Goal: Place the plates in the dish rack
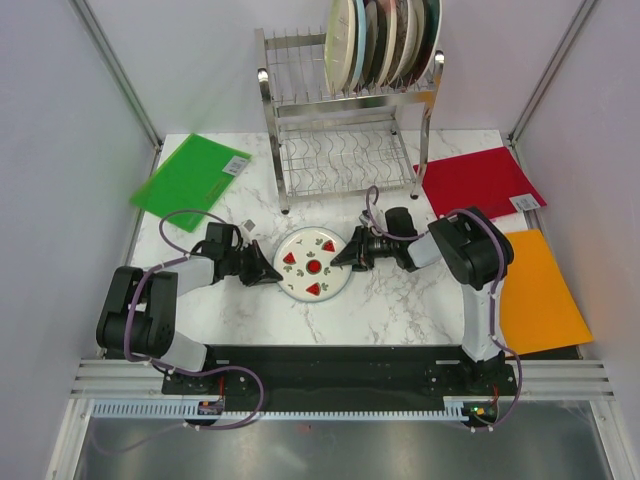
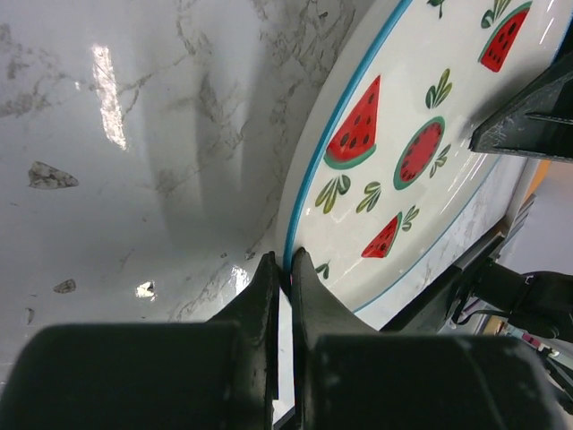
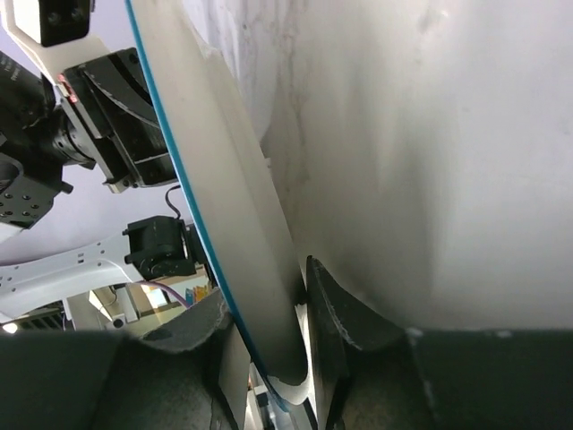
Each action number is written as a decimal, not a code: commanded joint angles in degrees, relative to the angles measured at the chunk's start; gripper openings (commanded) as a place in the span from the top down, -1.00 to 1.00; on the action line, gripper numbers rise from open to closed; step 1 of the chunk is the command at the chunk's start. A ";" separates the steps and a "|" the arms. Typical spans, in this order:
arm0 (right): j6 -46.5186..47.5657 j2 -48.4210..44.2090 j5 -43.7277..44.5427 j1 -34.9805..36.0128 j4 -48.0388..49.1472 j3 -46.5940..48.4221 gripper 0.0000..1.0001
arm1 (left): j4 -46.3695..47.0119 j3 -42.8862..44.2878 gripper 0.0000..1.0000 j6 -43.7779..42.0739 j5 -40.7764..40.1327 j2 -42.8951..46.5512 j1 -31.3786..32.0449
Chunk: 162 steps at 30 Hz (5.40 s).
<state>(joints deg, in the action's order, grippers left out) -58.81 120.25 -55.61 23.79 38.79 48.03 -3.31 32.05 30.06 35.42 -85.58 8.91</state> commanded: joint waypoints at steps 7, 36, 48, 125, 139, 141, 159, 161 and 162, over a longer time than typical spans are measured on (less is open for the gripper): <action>-11.77 -2.38 -5.90 4.94 20.18 8.66 0.77 | -0.03 1.70 0.95 -2.03 8.00 0.07 4.28; 53.97 -25.00 34.50 0.99 -69.47 83.43 1.00 | -7.68 7.77 -0.22 -19.69 -24.60 33.80 -8.56; 60.45 -22.16 75.19 13.99 -41.31 80.75 1.00 | -4.95 2.66 -0.17 -15.92 -22.24 40.14 -8.47; 77.79 -0.63 104.22 20.07 -21.03 89.95 1.00 | 2.08 -6.30 -0.15 -13.01 -17.23 38.30 -8.47; 83.77 6.05 107.82 20.07 -17.69 94.17 1.00 | 3.05 -7.27 -0.16 -12.93 -17.58 38.38 -8.47; 84.03 6.93 107.56 20.07 -17.25 94.61 1.00 | 3.05 -7.36 -0.16 -12.84 -17.67 38.12 -8.47; 84.38 10.01 101.76 17.34 -13.48 94.09 0.29 | 2.96 -7.01 -0.18 -12.49 -17.31 36.36 -8.47; 84.38 9.57 101.58 17.34 -13.38 93.65 0.30 | 2.96 -7.00 -0.18 -12.40 -17.31 36.19 -8.47; 84.47 9.39 101.58 17.34 -13.38 93.48 0.30 | 2.96 -7.00 -0.18 -12.40 -17.23 36.19 -8.47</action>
<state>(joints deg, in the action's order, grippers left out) 24.73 131.98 46.98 41.47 21.67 141.14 -2.81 24.91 16.51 18.09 -49.21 0.38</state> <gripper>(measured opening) 0.351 0.588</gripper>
